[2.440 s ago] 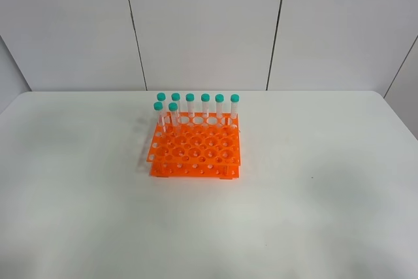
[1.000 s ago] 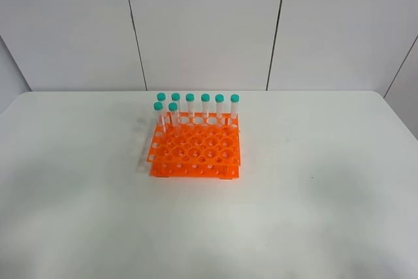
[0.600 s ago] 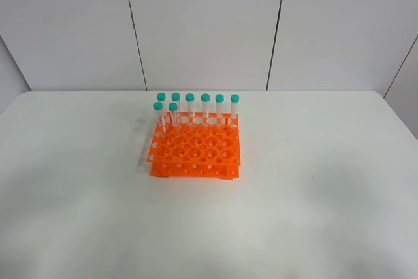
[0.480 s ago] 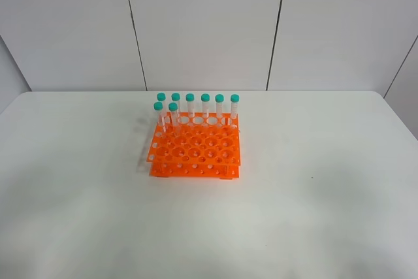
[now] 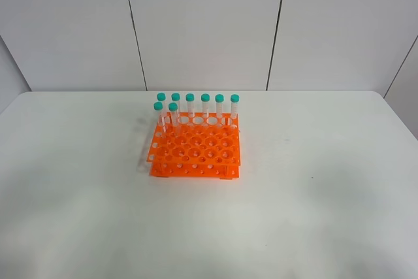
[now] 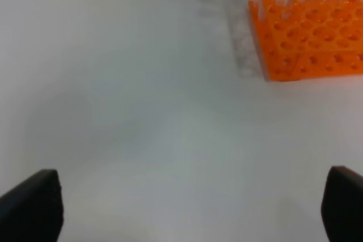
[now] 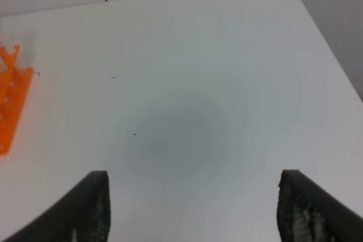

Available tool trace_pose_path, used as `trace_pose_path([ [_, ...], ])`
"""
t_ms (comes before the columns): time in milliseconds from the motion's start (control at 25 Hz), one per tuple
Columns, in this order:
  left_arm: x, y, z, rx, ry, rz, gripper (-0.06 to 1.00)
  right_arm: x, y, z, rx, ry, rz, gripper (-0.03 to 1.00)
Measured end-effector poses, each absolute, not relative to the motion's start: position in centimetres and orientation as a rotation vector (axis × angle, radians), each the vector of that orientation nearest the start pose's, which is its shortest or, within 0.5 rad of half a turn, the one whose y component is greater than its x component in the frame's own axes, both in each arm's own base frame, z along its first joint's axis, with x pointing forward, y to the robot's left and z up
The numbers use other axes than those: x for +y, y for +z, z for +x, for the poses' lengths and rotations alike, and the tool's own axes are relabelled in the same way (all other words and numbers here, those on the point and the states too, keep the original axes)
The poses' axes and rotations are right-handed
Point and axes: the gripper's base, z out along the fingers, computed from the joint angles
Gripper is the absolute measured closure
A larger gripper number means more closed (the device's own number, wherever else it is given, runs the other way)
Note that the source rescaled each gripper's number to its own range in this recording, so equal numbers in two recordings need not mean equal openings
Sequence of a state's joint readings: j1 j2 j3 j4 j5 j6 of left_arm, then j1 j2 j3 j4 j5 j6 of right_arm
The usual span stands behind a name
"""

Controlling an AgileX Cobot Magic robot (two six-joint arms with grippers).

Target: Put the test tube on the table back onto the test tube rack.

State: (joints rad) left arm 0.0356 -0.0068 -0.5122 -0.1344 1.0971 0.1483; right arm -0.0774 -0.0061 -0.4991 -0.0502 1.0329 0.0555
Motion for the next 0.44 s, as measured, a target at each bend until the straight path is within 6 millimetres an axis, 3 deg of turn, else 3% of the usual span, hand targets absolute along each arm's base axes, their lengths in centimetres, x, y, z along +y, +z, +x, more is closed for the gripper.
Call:
trace_pose_path([
  [440,-1.12,27.82,-0.89,2.051,-0.048,0.126,-0.06,-0.36,27.93,-0.50,2.006,-0.074,0.135,0.17],
])
